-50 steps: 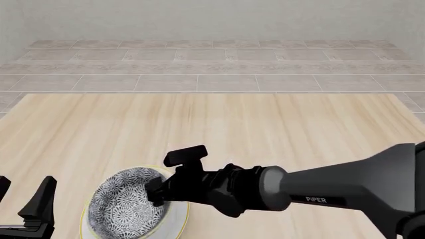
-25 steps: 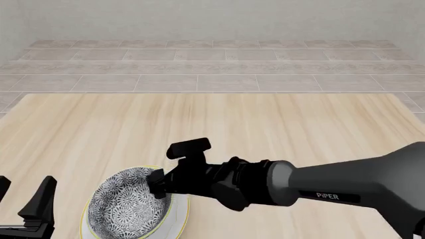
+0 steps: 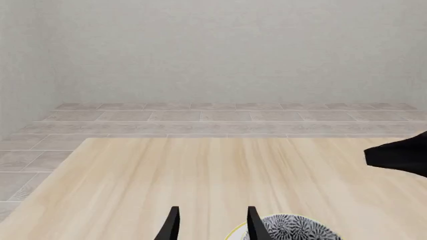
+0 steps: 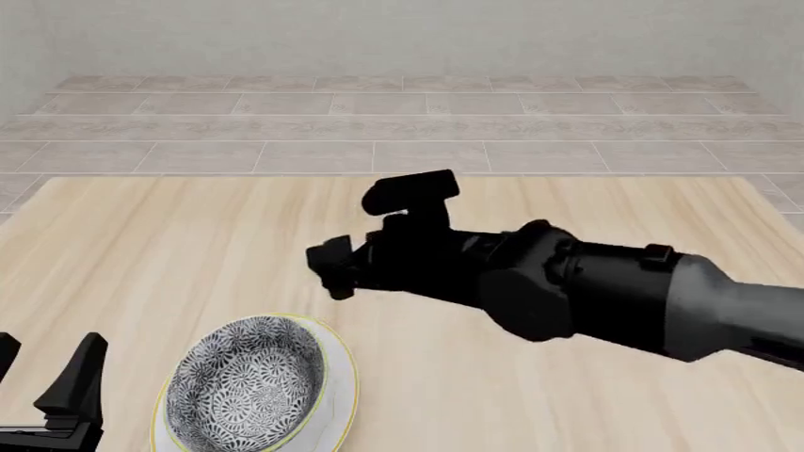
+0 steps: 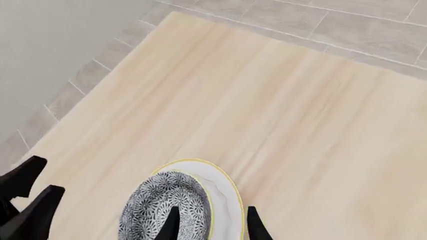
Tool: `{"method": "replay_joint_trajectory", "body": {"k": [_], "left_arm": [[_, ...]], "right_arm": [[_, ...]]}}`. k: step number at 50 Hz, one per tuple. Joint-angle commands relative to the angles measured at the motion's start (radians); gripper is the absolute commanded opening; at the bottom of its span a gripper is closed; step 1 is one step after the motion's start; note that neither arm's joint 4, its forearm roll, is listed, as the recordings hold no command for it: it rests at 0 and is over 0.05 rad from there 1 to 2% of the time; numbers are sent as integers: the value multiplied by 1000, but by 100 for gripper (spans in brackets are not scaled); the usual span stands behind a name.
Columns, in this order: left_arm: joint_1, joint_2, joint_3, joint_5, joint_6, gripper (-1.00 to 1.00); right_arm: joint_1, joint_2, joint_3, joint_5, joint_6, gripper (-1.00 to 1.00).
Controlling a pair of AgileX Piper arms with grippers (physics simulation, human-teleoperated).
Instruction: Put the bowl on the plate.
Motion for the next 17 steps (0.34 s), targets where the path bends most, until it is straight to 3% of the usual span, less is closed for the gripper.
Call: {"method": "replay_joint_trajectory", "body": {"k": [1,7,11,17], "left_arm": [[0,0,0,0,0,100],[0,0,0,0,0,100],[0,0,0,0,0,100],[0,0,0,0,0,100]], "right_arm": [[-64,-217,1,94,-113,100],[-93,-335,2,140,-161,100],[-136,-444,6,171,-222,100],[-192,-599,27,186,-250,100]]}}
